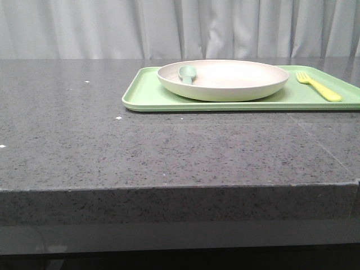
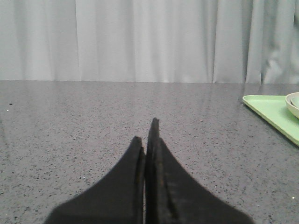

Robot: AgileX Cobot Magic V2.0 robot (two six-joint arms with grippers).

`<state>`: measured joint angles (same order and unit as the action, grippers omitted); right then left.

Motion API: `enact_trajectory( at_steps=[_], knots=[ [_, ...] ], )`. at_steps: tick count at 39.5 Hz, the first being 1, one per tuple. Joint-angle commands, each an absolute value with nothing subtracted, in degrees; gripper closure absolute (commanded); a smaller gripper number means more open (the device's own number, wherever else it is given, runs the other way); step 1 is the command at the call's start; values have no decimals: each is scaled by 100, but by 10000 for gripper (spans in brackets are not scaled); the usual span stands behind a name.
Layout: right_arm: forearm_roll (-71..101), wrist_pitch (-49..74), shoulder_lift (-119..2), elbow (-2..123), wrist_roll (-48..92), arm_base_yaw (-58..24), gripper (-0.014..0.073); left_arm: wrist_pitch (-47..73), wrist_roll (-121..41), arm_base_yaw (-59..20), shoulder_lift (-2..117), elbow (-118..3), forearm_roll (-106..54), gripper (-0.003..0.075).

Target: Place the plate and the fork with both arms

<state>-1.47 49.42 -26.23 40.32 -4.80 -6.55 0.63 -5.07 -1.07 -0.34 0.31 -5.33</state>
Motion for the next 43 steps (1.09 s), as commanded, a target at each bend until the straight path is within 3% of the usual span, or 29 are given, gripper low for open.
enact_trajectory(
  at_steps=[1,19,35,43],
  knots=[
    [-206,4448,-2229,3714,-431,-368,661,-418,-475,-163,-148,45,-581,738],
    [119,1488,-515,1159,-415,113,661,-418,-475,-163,-148,45,-581,738],
    [119,-205,180,-153,-415,113,661,-418,-475,-163,-148,45,-581,738],
    [119,-259,170,-132,-415,120,661,-418,-475,-163,-148,45,-581,738]
  ],
)
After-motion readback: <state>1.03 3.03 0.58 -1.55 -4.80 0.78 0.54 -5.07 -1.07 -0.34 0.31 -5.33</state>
